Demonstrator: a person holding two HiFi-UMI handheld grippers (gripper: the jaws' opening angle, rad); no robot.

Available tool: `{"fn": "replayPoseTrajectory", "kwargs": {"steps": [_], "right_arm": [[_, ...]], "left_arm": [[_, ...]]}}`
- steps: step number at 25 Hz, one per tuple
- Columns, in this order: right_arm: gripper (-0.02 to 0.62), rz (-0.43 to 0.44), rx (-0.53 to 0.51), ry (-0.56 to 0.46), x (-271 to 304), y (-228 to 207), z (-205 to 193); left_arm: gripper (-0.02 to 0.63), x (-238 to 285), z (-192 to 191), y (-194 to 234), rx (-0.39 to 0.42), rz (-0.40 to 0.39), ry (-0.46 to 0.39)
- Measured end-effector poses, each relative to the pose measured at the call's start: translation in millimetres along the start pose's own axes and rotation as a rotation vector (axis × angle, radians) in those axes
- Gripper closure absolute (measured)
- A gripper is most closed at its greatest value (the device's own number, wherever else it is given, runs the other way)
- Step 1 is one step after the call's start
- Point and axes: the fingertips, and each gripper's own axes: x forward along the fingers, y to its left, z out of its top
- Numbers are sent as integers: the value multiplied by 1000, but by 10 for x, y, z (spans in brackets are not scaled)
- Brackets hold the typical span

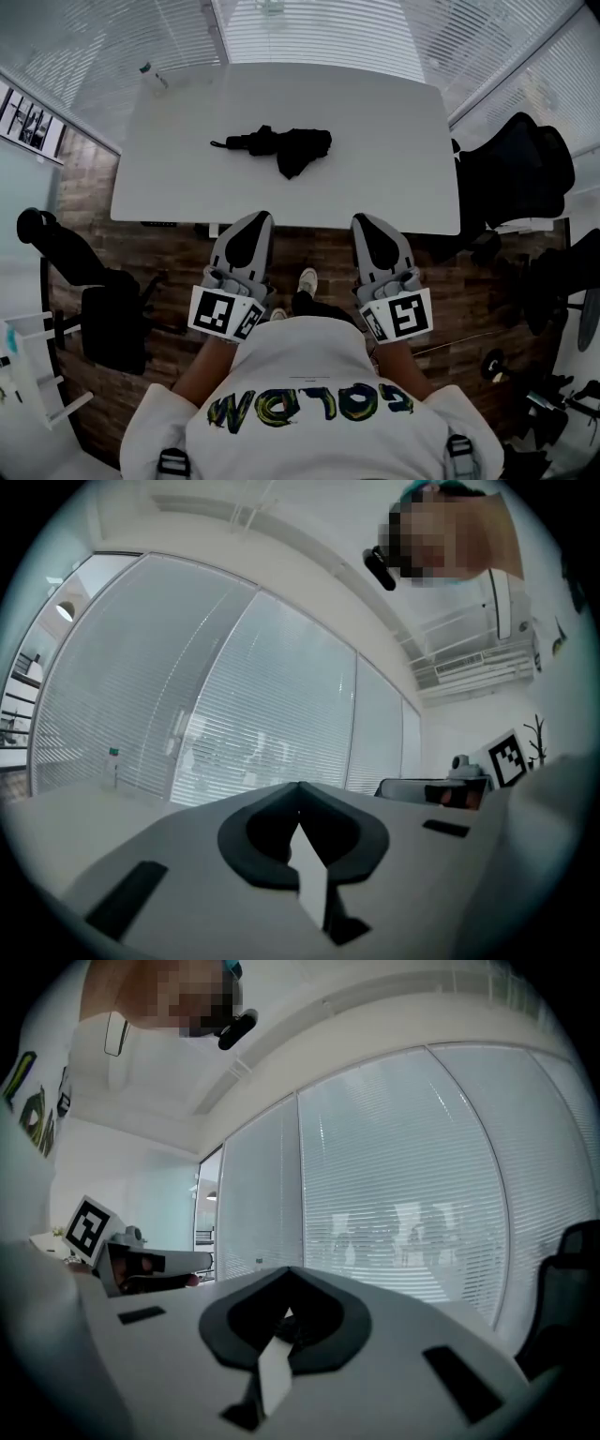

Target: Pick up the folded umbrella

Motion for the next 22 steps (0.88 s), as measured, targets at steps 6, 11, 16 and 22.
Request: {"fn": "replayPoseTrajectory", "kwargs": {"steps": [6, 11, 16, 22], "right_arm": [[586, 2, -4, 4, 223, -536, -12], [586, 2, -10, 9, 380, -764, -33], [586, 17, -7, 10, 578, -828, -18], [586, 25, -14, 16, 921, -770, -32]], "left_arm": [[598, 536, -57, 23, 3, 16, 9], [598, 786, -63, 52, 10, 26, 13], [598, 934, -29, 152, 23, 28, 13], [598, 1058, -8, 457, 23, 31, 16]]}}
